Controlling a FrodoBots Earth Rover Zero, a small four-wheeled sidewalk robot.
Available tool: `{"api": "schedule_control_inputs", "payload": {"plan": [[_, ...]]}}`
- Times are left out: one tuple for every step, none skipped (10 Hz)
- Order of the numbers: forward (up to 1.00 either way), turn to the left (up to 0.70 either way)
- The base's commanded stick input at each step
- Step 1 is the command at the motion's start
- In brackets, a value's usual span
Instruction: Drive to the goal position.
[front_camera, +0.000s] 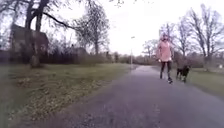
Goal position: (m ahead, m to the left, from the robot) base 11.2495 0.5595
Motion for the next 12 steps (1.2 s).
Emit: {"api": "schedule_control_inputs", "payload": {"plan": [[1.0, -0.17], [1.0, -0.4], [1.0, -0.4], [1.0, -0.4], [1.0, -0.4], [1.0, -0.35], [1.0, -0.29], [1.0, -0.23], [1.0, -0.17], [1.0, -0.11], [1.0, -0.05], [1.0, 0.0]]}}
